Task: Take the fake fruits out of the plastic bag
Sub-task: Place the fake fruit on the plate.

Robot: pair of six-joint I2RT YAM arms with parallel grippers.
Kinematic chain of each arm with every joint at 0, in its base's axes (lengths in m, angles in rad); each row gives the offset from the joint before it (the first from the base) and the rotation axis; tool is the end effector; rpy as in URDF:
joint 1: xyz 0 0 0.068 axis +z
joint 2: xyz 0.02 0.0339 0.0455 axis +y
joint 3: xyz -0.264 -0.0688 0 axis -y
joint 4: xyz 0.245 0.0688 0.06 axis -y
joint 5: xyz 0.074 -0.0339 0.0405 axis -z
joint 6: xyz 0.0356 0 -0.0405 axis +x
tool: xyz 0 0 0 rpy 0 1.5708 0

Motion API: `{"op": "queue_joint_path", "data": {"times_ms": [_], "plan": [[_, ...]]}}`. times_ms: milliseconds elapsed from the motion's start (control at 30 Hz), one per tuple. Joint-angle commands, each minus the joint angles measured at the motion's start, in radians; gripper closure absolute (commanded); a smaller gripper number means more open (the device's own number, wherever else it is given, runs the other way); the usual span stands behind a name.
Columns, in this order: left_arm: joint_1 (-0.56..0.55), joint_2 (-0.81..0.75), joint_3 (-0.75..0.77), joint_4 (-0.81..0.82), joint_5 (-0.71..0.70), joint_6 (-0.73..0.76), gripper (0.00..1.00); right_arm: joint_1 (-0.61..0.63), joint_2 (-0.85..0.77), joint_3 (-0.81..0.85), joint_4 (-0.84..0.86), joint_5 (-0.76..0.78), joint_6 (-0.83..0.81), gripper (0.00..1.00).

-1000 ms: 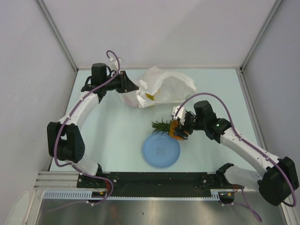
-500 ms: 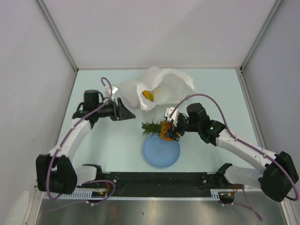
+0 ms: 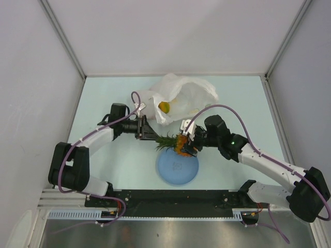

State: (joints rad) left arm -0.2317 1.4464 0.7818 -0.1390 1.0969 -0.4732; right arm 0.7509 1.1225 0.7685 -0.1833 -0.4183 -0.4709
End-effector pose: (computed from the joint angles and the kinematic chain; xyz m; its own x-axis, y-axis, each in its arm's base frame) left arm 0.2650 -0.0951 0.2066 -0.9453 0.0094 -0.3259 0.3090 0.3444 -0.8865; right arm 0.1712 0.1796 0.2682 0.0652 -0.5063 -0.8599 -0.9527 0.2247 -0.2045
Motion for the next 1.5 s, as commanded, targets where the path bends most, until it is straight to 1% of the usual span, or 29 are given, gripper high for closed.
{"op": "queue_joint_path", "data": {"times_ms": [0, 100, 133, 233, 267, 400, 500, 567, 667, 700, 767, 800, 867, 900, 967, 1000, 1033, 1067, 1100, 1133, 1167, 1200, 1233, 1267, 1300, 1367, 1400, 1433, 1467], "plan": [[-0.008, 0.019, 0.025, 0.016, 0.099, -0.013, 0.60, 0.008, 0.016, 0.015, 0.064, 0.019, 0.012, 0.68], [-0.006, 0.017, 0.025, 0.027, 0.129, -0.039, 0.60, 0.013, 0.031, 0.017, 0.070, 0.021, 0.005, 0.69], [-0.005, 0.012, 0.024, 0.029, 0.121, -0.048, 0.59, 0.013, 0.033, 0.015, 0.068, 0.021, 0.002, 0.68], [0.012, -0.018, 0.013, 0.024, 0.107, -0.074, 0.47, 0.011, 0.028, 0.015, 0.050, 0.023, -0.006, 0.68], [0.018, -0.027, 0.011, 0.000, 0.103, -0.067, 0.45, 0.011, 0.023, 0.015, 0.044, 0.026, -0.006, 0.68], [0.040, -0.063, -0.016, -0.007, 0.116, -0.073, 0.42, 0.010, 0.019, 0.017, 0.044, 0.038, -0.006, 0.68], [0.020, -0.060, -0.009, -0.022, 0.080, -0.047, 0.41, 0.016, 0.026, 0.020, 0.059, 0.038, -0.008, 0.68], [-0.004, -0.035, 0.007, -0.025, 0.063, -0.036, 0.42, 0.022, 0.033, 0.026, 0.059, 0.033, -0.008, 0.68], [-0.037, -0.003, 0.036, -0.056, 0.043, -0.005, 0.52, 0.022, 0.040, 0.037, 0.050, 0.033, -0.017, 0.68], [-0.043, 0.002, 0.039, -0.063, 0.040, -0.001, 0.58, 0.022, 0.039, 0.040, 0.047, 0.033, -0.020, 0.68], [-0.044, 0.002, 0.033, -0.065, 0.031, 0.001, 0.66, 0.024, 0.037, 0.041, 0.035, 0.033, -0.034, 0.68], [-0.044, 0.000, 0.019, -0.048, 0.031, -0.005, 0.78, 0.025, 0.036, 0.044, 0.031, 0.035, -0.038, 0.68], [-0.044, -0.011, 0.005, 0.002, 0.024, -0.036, 0.91, 0.030, 0.033, 0.049, 0.016, 0.036, -0.054, 0.68], [-0.044, -0.015, -0.007, 0.021, 0.017, -0.059, 1.00, 0.033, 0.030, 0.052, 0.009, 0.038, -0.063, 0.68], [-0.044, -0.026, -0.007, 0.056, 0.006, -0.067, 1.00, 0.036, 0.028, 0.061, -0.010, 0.045, -0.093, 0.66], [-0.044, -0.032, 0.003, 0.062, -0.002, -0.056, 1.00, 0.038, 0.028, 0.063, -0.015, 0.061, -0.103, 0.52], [-0.046, -0.038, 0.014, 0.056, -0.006, -0.041, 1.00, 0.039, 0.034, 0.071, -0.031, 0.075, -0.115, 0.40], [-0.047, -0.046, 0.031, 0.029, -0.015, -0.012, 1.00, 0.044, 0.036, 0.074, -0.034, 0.099, -0.120, 0.33], [-0.049, -0.061, 0.087, -0.015, -0.029, 0.074, 1.00, 0.044, 0.034, 0.078, -0.031, 0.163, -0.114, 0.27], [-0.052, -0.072, 0.120, -0.104, -0.061, 0.115, 1.00, 0.041, 0.033, 0.084, -0.031, 0.196, -0.109, 0.19], [-0.064, -0.080, 0.152, -0.150, -0.072, 0.161, 1.00, 0.033, 0.016, 0.095, -0.036, 0.217, -0.113, 0.16], [-0.073, -0.095, 0.215, -0.196, -0.087, 0.247, 1.00, 0.001, -0.001, 0.098, -0.044, 0.226, -0.124, 0.06], [-0.096, -0.099, 0.243, -0.274, -0.118, 0.289, 1.00, -0.014, -0.015, 0.100, -0.060, 0.220, -0.130, 0.04], [-0.107, -0.104, 0.269, -0.315, -0.135, 0.327, 1.00, -0.036, -0.048, 0.107, -0.082, 0.213, -0.136, 0.00], [-0.118, -0.107, 0.310, -0.374, -0.149, 0.393, 1.00, -0.065, -0.067, 0.113, -0.138, 0.191, -0.149, 0.00], [-0.146, -0.110, 0.336, -0.428, -0.157, 0.470, 1.00, -0.103, -0.101, 0.120, -0.194, 0.168, -0.146, 0.00], [-0.156, -0.110, 0.355, -0.450, -0.166, 0.549, 1.00, -0.126, -0.133, 0.121, -0.227, 0.136, -0.131, 0.00], [-0.178, -0.110, 0.362, -0.485, -0.175, 0.577, 1.00, -0.195, -0.145, 0.120, -0.235, 0.115, -0.083, 0.00], [-0.190, -0.106, 0.394, -0.510, -0.187, 0.605, 1.00, -0.223, -0.154, 0.121, -0.235, 0.102, -0.056, 0.00]]}}
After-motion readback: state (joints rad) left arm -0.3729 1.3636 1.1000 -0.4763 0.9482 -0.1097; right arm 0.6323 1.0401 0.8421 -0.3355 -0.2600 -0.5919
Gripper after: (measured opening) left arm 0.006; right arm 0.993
